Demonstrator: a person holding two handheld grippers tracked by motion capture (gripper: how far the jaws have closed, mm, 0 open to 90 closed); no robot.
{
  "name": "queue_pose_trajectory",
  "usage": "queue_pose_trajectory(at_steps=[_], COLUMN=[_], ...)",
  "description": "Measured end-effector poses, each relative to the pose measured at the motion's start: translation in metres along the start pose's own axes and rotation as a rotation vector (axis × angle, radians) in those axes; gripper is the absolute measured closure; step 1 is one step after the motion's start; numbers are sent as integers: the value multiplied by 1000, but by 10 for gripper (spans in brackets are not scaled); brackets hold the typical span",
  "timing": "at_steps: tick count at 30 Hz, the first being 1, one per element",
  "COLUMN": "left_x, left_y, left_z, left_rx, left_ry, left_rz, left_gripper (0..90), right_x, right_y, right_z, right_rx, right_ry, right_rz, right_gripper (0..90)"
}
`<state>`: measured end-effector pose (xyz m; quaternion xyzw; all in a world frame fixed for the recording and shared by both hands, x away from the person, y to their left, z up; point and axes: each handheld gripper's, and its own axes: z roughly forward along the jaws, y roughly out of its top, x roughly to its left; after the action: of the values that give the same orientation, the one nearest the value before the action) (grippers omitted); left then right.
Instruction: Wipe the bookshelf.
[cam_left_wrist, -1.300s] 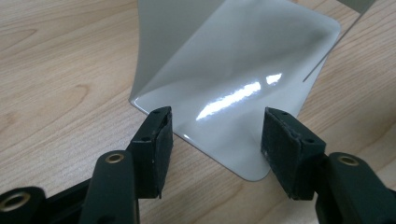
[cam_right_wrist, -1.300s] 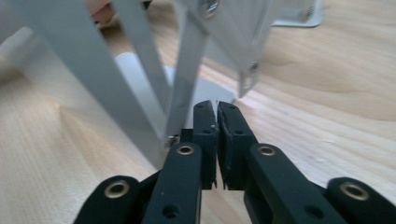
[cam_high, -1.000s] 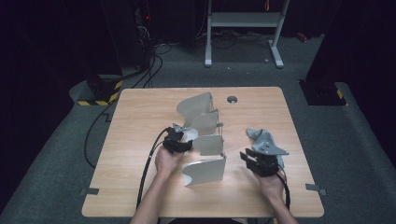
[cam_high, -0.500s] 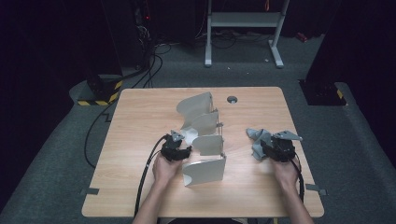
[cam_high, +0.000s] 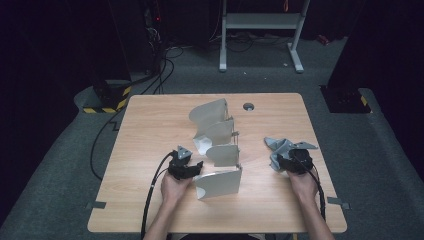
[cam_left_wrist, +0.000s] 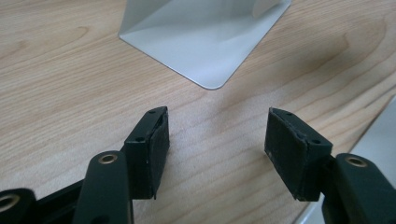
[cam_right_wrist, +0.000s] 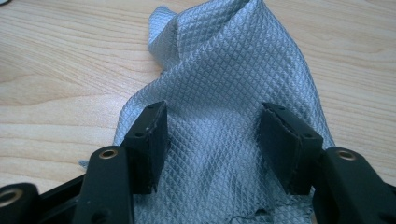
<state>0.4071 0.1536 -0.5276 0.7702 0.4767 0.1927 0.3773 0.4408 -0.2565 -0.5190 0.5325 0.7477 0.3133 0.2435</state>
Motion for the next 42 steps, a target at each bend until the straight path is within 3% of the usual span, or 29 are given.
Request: queue_pose_trajectory(at_steps=[6,9,12,16,22,29,34,42], left_x=[-2,-4,-5,-10,-15,-15,-16,-16], left_y=[-4,-6,-8,-9,-9,-9,-9,-9], left_z=[-4,-6,-8,-10,-9,-8,-8,-8], left_rx=[-1,-1,2,10,24,24,24,24], left_ry=[-4,-5,-1,20,56,56,55,55], left_rz=[-16,-21,-20,-3,43,42,44,43], left_gripper=[363,344,318,304,299,292,292,292], right_x=[3,7,10,25,61,96,107,110], right_y=[-1,-1,-3,-10,-15,-9,-5,6], right_z=[-2,-4,-7,-17,-27,-24,-22,-35], right_rx=[7,9,14,-2,-10,-13,-18,-53], right_ry=[79,86,133,199,325,463,521,549], right_rz=[17,-6,-8,-32,-91,-125,-123,-141], right_gripper=[738,807,823,826,826,826,827,831])
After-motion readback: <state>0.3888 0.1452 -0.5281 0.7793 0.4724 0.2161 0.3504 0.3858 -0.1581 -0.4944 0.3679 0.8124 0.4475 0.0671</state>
